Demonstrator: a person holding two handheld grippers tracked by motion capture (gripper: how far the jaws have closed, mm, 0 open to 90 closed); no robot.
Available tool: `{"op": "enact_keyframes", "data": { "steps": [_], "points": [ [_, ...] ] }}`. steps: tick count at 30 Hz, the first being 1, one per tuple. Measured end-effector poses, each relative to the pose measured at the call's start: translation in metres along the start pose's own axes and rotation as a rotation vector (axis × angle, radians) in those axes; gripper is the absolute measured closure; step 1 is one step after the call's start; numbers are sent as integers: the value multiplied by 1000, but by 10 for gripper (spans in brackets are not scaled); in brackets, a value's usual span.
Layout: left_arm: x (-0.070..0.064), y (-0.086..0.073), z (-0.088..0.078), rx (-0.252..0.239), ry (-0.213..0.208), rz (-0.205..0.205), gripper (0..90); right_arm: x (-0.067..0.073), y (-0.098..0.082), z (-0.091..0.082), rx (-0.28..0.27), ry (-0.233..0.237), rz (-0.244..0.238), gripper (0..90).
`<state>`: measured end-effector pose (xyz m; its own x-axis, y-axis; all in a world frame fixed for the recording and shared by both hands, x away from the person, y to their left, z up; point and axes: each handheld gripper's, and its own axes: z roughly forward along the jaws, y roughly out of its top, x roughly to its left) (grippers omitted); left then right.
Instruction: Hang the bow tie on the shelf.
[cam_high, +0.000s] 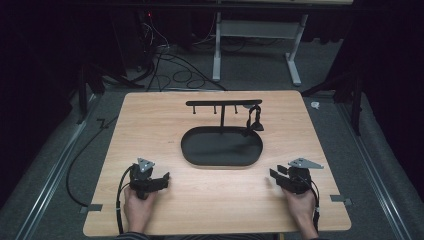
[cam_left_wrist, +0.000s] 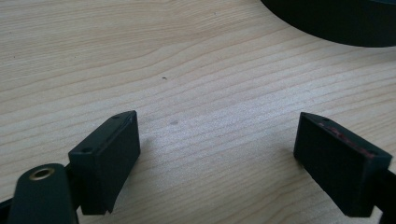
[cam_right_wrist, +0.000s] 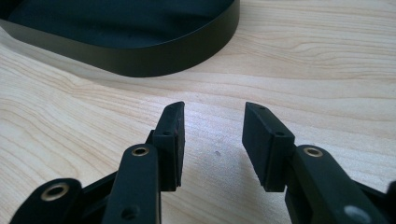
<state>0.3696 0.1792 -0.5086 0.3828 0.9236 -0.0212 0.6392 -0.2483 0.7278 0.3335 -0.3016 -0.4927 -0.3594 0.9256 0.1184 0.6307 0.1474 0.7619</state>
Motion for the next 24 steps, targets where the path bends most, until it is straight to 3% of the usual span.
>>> {"op": "enact_keyframes", "data": {
  "steps": [19,22,24],
  "points": [
    [0,0,0,0,0,0,149,1,-2,11,33,-8,-26,559],
    [0,0,0,0,0,0,150,4,-2,12,37,-20,-47,510],
    [0,0,0,1,-1,0,149,9,-2,13,46,-51,-91,490]
  ]
}}
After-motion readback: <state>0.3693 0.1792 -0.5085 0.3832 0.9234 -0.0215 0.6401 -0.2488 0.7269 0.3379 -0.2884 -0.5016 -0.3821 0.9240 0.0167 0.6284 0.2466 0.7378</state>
